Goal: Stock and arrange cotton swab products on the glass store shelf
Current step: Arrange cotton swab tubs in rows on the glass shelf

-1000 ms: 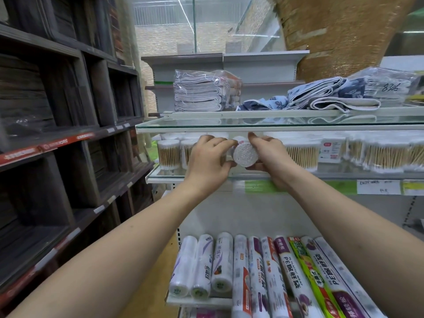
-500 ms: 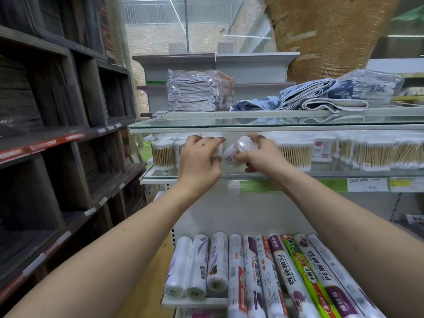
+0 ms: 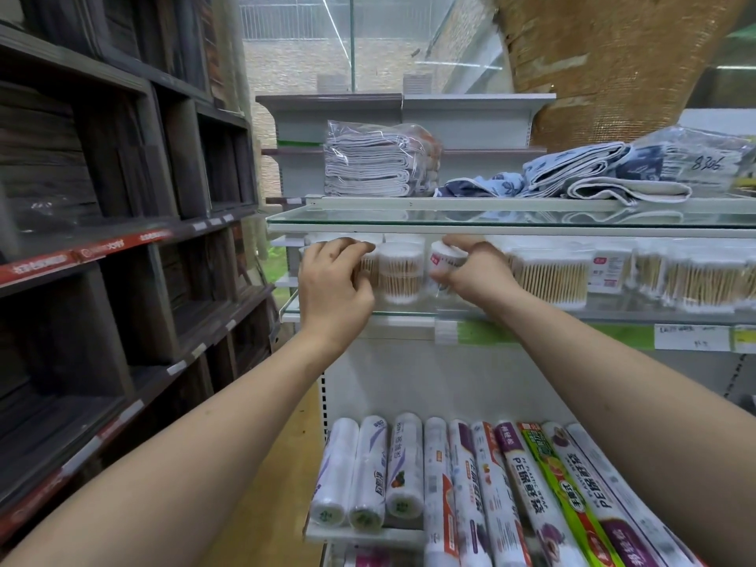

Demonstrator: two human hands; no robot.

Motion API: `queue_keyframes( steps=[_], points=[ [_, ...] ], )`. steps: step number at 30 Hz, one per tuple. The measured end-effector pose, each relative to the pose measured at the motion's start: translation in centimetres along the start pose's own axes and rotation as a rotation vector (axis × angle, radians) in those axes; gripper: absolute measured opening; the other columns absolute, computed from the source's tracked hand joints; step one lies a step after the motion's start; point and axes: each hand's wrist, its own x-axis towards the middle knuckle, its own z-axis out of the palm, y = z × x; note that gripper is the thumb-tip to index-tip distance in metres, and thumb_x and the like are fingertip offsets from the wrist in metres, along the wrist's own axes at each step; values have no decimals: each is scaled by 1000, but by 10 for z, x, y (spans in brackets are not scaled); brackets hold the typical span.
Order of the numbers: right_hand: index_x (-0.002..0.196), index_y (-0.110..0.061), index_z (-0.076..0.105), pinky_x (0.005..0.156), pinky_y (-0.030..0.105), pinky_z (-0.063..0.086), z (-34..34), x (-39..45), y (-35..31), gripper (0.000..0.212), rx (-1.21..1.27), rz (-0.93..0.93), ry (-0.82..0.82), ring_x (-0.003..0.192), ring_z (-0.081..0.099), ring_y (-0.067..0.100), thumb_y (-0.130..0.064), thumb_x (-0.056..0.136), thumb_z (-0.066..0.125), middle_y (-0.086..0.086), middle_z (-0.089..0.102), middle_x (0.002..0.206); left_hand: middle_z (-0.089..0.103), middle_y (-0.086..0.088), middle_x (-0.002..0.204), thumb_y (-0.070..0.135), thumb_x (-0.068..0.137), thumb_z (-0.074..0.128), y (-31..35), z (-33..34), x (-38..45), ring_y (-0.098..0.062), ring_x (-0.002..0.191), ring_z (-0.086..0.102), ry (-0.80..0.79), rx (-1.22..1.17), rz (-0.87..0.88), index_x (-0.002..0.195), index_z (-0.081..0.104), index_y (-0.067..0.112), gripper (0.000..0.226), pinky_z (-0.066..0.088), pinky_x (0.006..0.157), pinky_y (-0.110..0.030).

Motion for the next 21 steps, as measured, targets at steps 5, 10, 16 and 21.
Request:
queue_keyframes(
  steps=[5, 10, 16, 21],
  points=[
    [126, -11, 53, 95, 39, 53, 15, 28, -2, 42, -246, 142, 66, 106, 59, 27, -22, 89, 70, 11, 59, 119, 71, -4, 110, 5, 75, 61, -12, -5, 2, -31, 101, 54, -4, 15, 11, 108, 76, 13, 36, 44, 92, -38],
    [136, -20, 57, 104, 33, 46, 20, 50, 0, 46, -308, 137, 69, 122, 55, 30, -15, 91, 62, 6, 59, 133, 71, -2, 107, 7, 78, 60, -21, -6, 8, -31, 100, 55, 5, 36, 24, 109, 76, 14, 35, 48, 87, -44],
    [111, -12, 68, 94, 36, 52, 27, 76, 6, 34, -598, 66, -43, 107, 62, 29, -38, 90, 61, 8, 66, 109, 73, -2, 101, 6, 78, 63, -26, 0, 13, -32, 96, 55, 62, 98, 28, 109, 76, 16, 35, 49, 85, -45],
    [123, -7, 61, 103, 39, 45, 35, 93, 9, 31, -681, 69, -40, 121, 56, 31, -23, 101, 46, 11, 60, 120, 75, -1, 107, 1, 79, 66, -31, 8, 14, -33, 98, 61, 70, 138, 101, 104, 78, 13, 30, 44, 93, -36]
  ],
)
